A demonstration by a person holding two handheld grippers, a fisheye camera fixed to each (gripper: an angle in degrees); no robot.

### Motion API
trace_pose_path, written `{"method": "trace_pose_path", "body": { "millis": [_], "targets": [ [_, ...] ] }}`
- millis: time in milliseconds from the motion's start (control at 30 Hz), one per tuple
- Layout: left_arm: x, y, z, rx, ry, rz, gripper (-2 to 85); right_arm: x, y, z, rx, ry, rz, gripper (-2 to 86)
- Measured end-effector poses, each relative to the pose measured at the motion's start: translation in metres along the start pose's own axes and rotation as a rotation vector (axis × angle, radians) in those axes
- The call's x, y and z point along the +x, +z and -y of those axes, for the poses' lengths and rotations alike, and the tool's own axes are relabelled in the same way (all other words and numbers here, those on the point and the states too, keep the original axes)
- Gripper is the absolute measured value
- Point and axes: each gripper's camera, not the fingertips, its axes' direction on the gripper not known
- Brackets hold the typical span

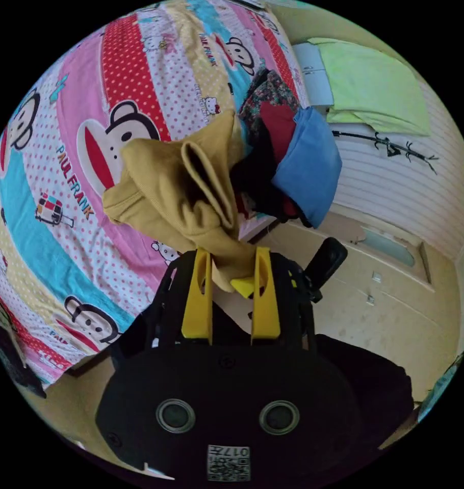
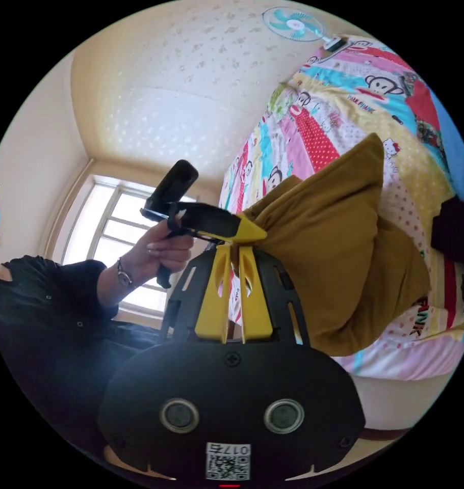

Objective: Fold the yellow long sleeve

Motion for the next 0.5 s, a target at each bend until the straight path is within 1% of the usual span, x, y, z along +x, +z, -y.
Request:
{"method": "trace_pose_path", "body": {
  "millis": [67, 133, 200, 267, 300, 367, 400, 500],
  "targets": [
    [-0.016, -0.003, -0.011, 0.029, -0.023, -0.077, 8.6, 0.007, -0.006, 0.001, -0.063, -0.025, 0.036, 7.1],
    [-0.028, -0.006, -0.029, 0.064, -0.021, -0.138, 7.5, 0.012, -0.020, 0.004, -0.084, -0.052, 0.055, 7.3],
    [-0.032, -0.008, -0.041, 0.084, -0.016, -0.125, 6.9, 0.020, -0.043, 0.006, -0.018, -0.041, 0.042, 7.4],
    [-0.033, -0.013, -0.052, 0.114, 0.011, -0.117, 6.4, 0.043, -0.070, 0.013, 0.078, 0.033, 0.046, 7.4],
    [-0.035, -0.019, -0.060, 0.134, 0.025, -0.120, 6.1, 0.052, -0.075, 0.016, 0.083, 0.065, 0.050, 7.4],
    [-0.040, -0.037, -0.078, 0.197, 0.058, -0.186, 5.6, 0.078, -0.088, 0.025, 0.110, 0.158, 0.041, 7.3],
    [-0.045, -0.057, -0.096, 0.254, 0.099, -0.244, 5.5, 0.082, -0.090, 0.026, 0.116, 0.166, 0.039, 7.2],
    [-0.075, -0.115, -0.165, 0.415, 0.143, -0.255, 5.3, 0.095, -0.086, 0.033, 0.088, 0.182, 0.001, 6.8]
  ]
}}
